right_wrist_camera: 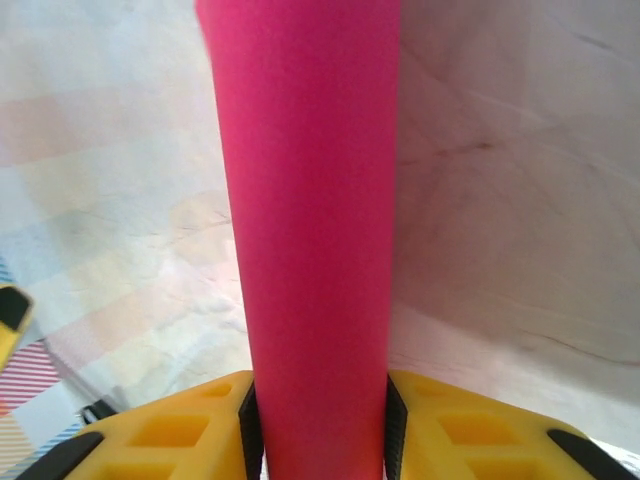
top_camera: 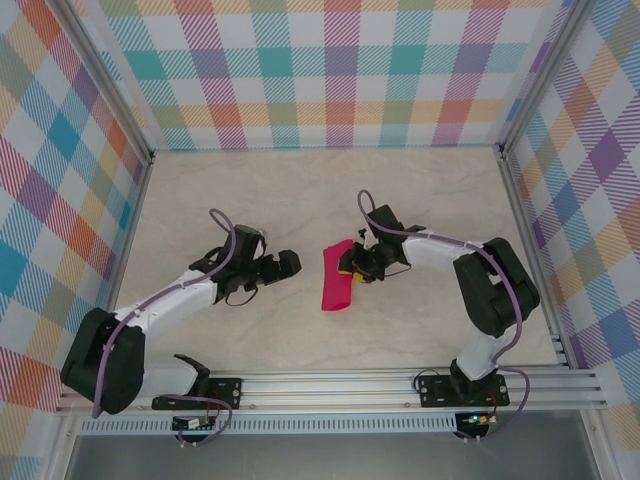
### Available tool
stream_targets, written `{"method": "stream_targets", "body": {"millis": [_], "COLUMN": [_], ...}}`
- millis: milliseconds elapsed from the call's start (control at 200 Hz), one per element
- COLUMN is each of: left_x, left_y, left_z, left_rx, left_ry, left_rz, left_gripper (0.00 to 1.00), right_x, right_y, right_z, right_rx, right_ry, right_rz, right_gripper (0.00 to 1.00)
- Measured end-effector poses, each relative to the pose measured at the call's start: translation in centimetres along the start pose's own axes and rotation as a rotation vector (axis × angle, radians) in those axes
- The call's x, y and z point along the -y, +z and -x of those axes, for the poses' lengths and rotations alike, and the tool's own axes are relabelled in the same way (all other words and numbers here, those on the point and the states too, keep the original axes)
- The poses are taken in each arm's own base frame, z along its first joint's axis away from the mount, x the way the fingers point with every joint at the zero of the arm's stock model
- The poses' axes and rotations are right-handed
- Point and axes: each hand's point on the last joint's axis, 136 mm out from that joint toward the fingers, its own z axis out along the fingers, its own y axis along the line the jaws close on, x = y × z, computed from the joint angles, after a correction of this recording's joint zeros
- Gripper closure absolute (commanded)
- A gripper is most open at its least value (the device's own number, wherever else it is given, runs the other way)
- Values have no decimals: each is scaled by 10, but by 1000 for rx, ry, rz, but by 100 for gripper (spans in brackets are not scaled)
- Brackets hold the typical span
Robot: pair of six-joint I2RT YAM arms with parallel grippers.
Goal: Fold a paper plane with a square sheet of paper (pick it up from the middle)
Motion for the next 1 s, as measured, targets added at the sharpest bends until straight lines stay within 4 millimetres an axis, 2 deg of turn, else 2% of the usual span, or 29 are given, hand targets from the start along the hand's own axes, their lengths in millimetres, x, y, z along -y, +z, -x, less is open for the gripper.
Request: {"method": "stream_targets", "body": {"millis": [150,300,485,715,845,1000], "left_x": [-2,1,0,-1,-1,-1], "left_y": [-12,-19,-19,-19,-19,-19], "left_z": [9,17,17,17,17,17], "left_rx": [59,96,96,97,97,97], "left_ry": [5,9,8,8,8,8], "left_rz": [24,25,31,32,33,32], "left_gripper": [0,0,0,0,0,0], "right_x": [-28,-45,-40,-39,-47,-72], "right_y": [-1,6,20,22,13,-12], "right_z": [10,20,28,30,30,29], "right_rx": [18,13,19,37,50,88], "right_ry": [19,34,77,105,93,48], "right_rz": [127,197,182,183,199,256], "right_gripper": [64,65,66,69,68,68]}}
